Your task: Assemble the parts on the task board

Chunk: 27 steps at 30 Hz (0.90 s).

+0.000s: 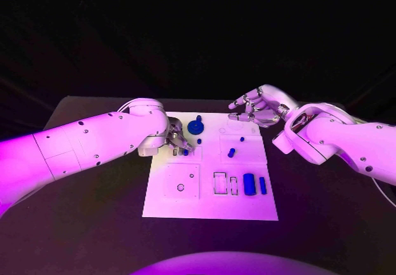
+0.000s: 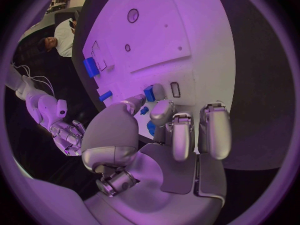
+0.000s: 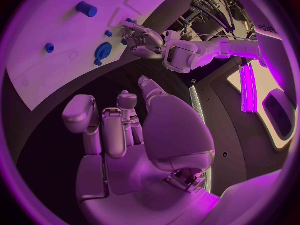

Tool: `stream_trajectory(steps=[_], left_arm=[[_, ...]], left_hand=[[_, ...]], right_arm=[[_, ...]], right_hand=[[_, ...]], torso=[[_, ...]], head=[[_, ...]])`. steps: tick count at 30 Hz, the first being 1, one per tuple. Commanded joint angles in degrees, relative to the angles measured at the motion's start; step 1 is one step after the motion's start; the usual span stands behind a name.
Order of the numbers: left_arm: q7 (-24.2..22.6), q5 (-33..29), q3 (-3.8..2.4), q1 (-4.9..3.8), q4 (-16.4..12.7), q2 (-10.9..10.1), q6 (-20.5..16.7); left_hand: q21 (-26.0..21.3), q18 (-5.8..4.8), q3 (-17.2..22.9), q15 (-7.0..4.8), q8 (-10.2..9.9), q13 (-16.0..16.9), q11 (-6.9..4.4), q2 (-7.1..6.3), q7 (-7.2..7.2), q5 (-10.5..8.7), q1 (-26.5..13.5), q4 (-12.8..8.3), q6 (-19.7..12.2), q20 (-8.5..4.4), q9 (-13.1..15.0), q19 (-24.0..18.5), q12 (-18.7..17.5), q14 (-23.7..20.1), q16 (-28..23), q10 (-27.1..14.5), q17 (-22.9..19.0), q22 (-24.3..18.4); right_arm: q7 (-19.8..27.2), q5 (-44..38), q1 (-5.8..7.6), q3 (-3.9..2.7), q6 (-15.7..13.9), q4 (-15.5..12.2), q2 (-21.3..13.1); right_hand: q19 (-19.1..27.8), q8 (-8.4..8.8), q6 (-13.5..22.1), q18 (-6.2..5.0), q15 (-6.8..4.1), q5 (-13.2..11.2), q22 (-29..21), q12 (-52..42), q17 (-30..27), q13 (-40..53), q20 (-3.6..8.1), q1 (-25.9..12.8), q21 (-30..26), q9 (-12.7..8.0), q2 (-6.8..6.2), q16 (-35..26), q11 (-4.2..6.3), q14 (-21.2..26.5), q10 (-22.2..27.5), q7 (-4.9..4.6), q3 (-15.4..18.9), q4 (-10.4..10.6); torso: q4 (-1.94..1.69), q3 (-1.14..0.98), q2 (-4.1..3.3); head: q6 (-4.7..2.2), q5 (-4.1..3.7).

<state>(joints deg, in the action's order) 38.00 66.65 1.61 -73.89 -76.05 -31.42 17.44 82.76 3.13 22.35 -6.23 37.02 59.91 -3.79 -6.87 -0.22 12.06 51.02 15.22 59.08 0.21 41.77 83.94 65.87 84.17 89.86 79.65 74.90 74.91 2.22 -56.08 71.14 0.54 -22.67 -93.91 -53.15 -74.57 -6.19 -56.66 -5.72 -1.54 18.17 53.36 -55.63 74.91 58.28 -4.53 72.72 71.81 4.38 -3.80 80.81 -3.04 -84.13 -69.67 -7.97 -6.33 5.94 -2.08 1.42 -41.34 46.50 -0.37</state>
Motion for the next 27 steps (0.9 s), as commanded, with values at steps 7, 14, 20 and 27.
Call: stream_trajectory(steps=[7,14,20,27], left_arm=[[-0.5,-0.1,-0.63,-0.08,-1.2,-1.3,-1.0],[-0.5,-0.1,-1.79,-0.3,-2.6,-2.5,-1.2],[-0.4,-1.9,-3.99,-1.45,-4.0,-4.0,0.5],[-0.4,-3.3,-4.57,-5.32,1.5,-3.1,5.5]], left_hand=[[-0.1,-0.95,-6.4,-0.44,-0.5,0.0,-0.12,0.5,-0.14,-2.59,-0.4,1.3,0.5,-0.48,-0.1,2.4,-0.3,5.8,0.1,0.5,15.1,7.2],[-0.3,-0.9,-8.6,-0.45,-0.7,-0.1,-0.1,0.85,-0.12,-3.81,-0.1,1.3,0.5,-0.47,-0.2,2.4,-0.4,5.8,0.1,0.4,15.1,7.1],[-3.7,-0.01,-11.1,-0.12,-1.8,-7.5,0.62,1.64,0.87,-3.8,2.7,1.1,-2.5,-0.26,-0.4,0.8,-7.0,5.8,0.1,-3.8,15.1,3.8],[-7.9,0.89,-13.7,1.63,-6.7,-15.9,2.91,2.77,3.56,-3.67,7.6,1.2,-7.8,1.26,-3.7,-1.2,-14.3,5.8,0.1,-9.5,15.1,0.1]], right_arm=[[0.6,0.1,-0.05,0.01,0.6,0.0,0.0],[0.6,0.2,-0.07,0.03,0.7,0.1,-0.1],[0.6,0.3,-0.11,0.06,0.8,0.3,0.0],[0.6,0.4,-0.13,0.1,0.8,0.6,0.0]], right_hand=[[0.4,-0.26,0.0,-1.17,0.09,-0.2,-0.3,0.3,0.6,-0.2,0.04,-0.4,-0.4,-0.1,0.36,-0.4,0.11,-2.7,0.6,0.02,0.4,0.0],[0.5,-0.26,0.0,-1.19,0.09,-0.3,-0.4,0.4,0.3,-0.3,0.04,-0.4,-0.5,-0.1,0.35,-0.6,0.1,-2.6,0.6,0.02,0.5,0.1],[0.5,-0.26,0.0,-1.19,0.09,-0.3,-0.4,0.4,0.3,-0.3,0.04,-0.4,-0.5,-0.1,0.35,-0.6,0.1,-2.6,0.6,0.02,0.5,0.1],[0.5,-0.26,0.0,-1.19,0.09,-0.3,-0.4,0.4,0.3,-0.3,0.04,-0.4,-0.5,-0.1,0.35,-0.6,0.1,-2.6,0.6,0.02,0.5,0.1]], torso=[[-0.01,0.02,0.03],[0.0,0.07,0.02],[0.05,0.07,0.01],[-0.09,0.01,0.01]], head=[[-0.03,0.08],[-0.14,0.17],[-0.42,0.21],[-0.86,0.28]])
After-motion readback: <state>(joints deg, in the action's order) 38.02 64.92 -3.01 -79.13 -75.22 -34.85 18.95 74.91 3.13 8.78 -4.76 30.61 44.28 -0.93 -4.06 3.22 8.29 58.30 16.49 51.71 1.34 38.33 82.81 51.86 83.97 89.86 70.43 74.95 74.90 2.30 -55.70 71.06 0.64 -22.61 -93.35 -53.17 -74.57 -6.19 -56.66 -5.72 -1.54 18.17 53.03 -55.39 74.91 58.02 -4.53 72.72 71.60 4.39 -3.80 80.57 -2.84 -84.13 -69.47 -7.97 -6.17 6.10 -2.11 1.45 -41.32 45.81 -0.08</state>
